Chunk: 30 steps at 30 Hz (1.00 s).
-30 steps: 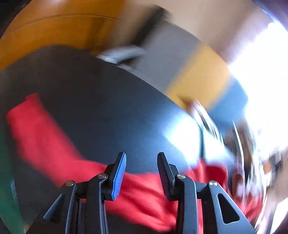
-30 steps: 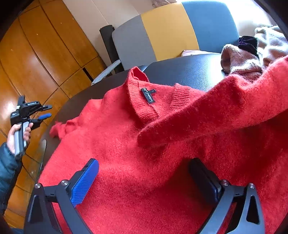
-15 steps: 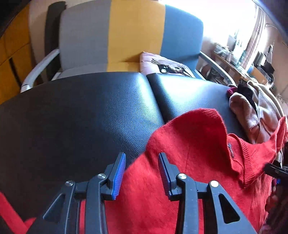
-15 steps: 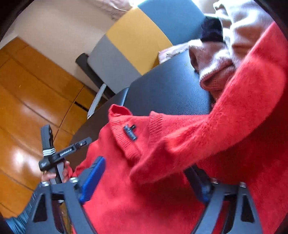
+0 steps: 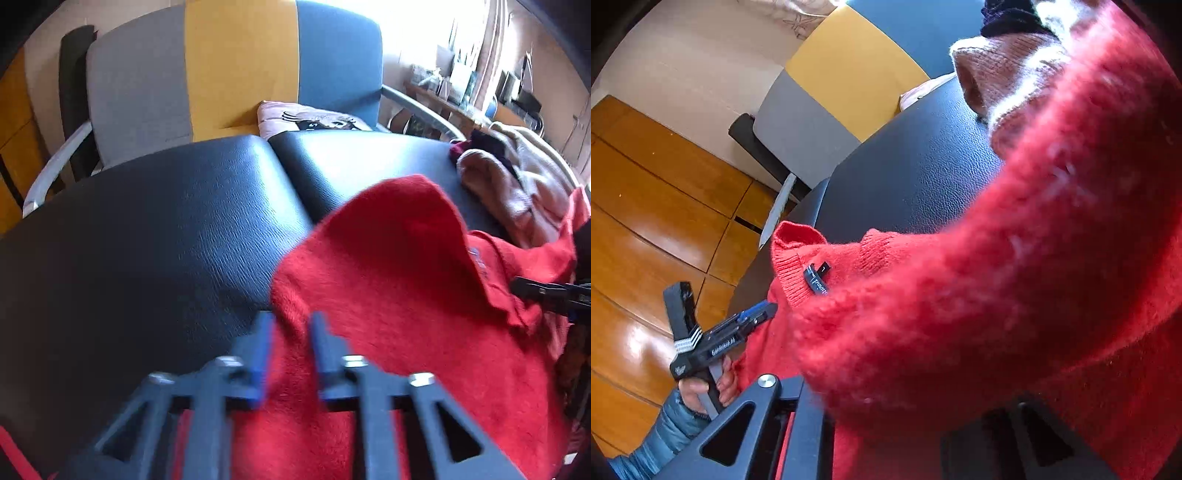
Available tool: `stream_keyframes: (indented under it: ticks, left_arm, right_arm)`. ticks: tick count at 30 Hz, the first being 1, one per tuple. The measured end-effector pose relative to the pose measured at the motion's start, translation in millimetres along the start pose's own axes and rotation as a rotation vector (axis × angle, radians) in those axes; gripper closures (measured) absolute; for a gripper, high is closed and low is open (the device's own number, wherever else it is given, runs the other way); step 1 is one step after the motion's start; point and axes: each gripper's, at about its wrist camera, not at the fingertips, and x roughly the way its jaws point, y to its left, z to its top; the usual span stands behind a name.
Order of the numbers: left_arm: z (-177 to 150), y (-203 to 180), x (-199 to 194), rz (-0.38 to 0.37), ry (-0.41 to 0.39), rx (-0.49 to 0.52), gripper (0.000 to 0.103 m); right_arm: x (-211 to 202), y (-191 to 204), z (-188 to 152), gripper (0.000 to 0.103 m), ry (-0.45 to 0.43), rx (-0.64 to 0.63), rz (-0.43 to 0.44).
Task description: Fold clothes
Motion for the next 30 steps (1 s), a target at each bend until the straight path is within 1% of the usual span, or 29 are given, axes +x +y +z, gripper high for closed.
stream_keyframes:
  ticks: [5, 8, 12, 14, 18, 22, 24, 27, 30]
  left_arm:
    - [-49, -1, -51, 0.019, -0.099, -0.145, 0.094]
    - [-79, -3, -99, 0.035, -0.199, -0.213, 0.094]
    - [-106, -11, -170, 0.078, -0.359, -0.241, 0.094]
    - [-120, -14, -208, 0.102, -0.441, -0.248, 0.094]
    - [-138, -20, -280, 0.149, -0.607, -0.258, 0.094]
    - [-158, -27, -358, 0.157, -0.799, -0.263, 0.094]
    - [-164, -35, -392, 0.165, -0.894, -0.238, 0.094]
    - [-171, -48, -438, 0.176, -1.027, -0.192, 0.094]
    - [-167, -57, -467, 0.21, -1.125, -0.165, 0.094]
  right_arm:
    - [-12, 20, -8, 0.093, -0.006, -0.045, -0.044]
    - [-37, 42, -15, 0.093, -0.044, -0.084, -0.009]
    - [-79, 84, -18, 0.094, -0.119, -0.171, 0.059]
    - [-103, 111, -22, 0.093, -0.163, -0.222, 0.097]
    - [-157, 160, -33, 0.093, -0.258, -0.33, 0.174]
    - [-209, 202, -48, 0.094, -0.356, -0.428, 0.233]
    - [-239, 219, -56, 0.094, -0.417, -0.47, 0.267]
    - [-273, 251, -69, 0.094, -0.518, -0.532, 0.309]
    - [-300, 277, -76, 0.094, -0.615, -0.59, 0.333]
